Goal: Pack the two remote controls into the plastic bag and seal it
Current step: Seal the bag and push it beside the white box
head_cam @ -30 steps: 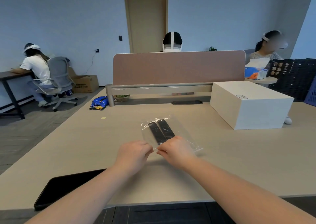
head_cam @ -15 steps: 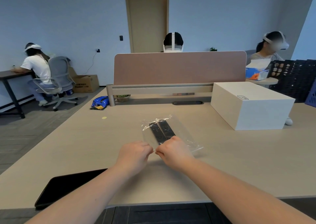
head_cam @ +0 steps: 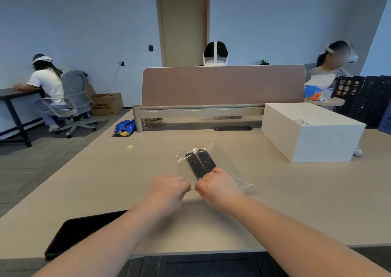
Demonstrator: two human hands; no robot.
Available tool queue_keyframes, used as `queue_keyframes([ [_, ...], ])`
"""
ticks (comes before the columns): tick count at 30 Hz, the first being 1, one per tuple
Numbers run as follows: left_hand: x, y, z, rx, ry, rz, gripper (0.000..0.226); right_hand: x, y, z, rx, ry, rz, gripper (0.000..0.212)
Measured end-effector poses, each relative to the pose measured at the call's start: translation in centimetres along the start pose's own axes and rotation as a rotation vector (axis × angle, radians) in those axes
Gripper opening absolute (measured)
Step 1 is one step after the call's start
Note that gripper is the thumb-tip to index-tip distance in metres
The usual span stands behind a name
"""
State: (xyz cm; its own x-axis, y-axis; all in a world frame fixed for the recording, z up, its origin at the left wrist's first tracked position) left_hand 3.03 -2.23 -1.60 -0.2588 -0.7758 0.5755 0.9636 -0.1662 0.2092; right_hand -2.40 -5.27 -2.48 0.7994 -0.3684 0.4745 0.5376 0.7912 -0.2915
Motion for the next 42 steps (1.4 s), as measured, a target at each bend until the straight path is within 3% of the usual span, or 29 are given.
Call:
queue_keyframes([
  [4,0.1,-0.4,-0.1,0.004,0.023,-0.030,0.004,-0.6,-0.7,-0.1,-0.023,0.041,0.006,0.024],
  [11,-0.3,0.4,-0.4,0.078,0.090,-0.010,0.028,-3.1,-4.4,-1.1,-0.058,0.169,-0.080,0.031],
  [20,-0.8,1.2,-0.3,0.076,0.086,0.040,0.023,-6.4,-8.7,-1.1,-0.177,0.227,-0.163,0.028],
  [22,-1.0,1.3,-0.6,0.008,0.121,0.064,0.009,-7.1,-9.3,-1.1,-0.127,0.245,-0.186,0.010],
  [26,-0.9,1.4,-0.7,-0.013,0.153,0.089,0.007,-8.6,-10.5,-1.5,-0.032,0.373,-0.289,0.029],
  [29,-1.0,0.9,-0.7,0.035,0.115,0.032,0.021,-9.6,-11.1,-2.4,0.107,0.439,-0.385,0.038],
  [33,-0.9,0.5,-0.7,0.095,0.109,-0.011,0.027,-10.2,-11.3,-3.0,0.174,0.454,-0.432,0.032],
  [36,-0.9,0.1,0.1,0.040,0.090,0.004,0.016,-10.2,-11.6,-2.6,0.136,0.433,-0.432,0.018],
  [39,-1.3,0.4,-1.1,-0.029,0.231,0.060,0.040,-10.6,-11.6,-2.6,0.145,0.425,-0.429,0.011],
  [41,-1.7,0.5,-1.9,-0.050,0.353,0.062,0.036,-10.8,-11.5,-2.5,0.176,0.416,-0.427,0.011],
  [42,-1.7,0.4,-1.9,-0.071,0.384,0.067,0.036,-11.0,-11.5,-2.4,0.193,0.423,-0.444,0.022],
])
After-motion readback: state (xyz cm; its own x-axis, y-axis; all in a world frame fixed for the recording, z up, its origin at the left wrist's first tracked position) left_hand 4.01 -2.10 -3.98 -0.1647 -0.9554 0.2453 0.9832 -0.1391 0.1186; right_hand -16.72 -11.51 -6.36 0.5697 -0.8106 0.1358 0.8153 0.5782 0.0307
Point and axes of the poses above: each hand's wrist, its own x-axis towards the middle knuckle, its own z-axis out of the back of the hand, y = z × x, the point moved 10 cm from there along x, towards the middle knuckle, and after that the axes turned 5 degrees about -y, right-handed, at the moved point
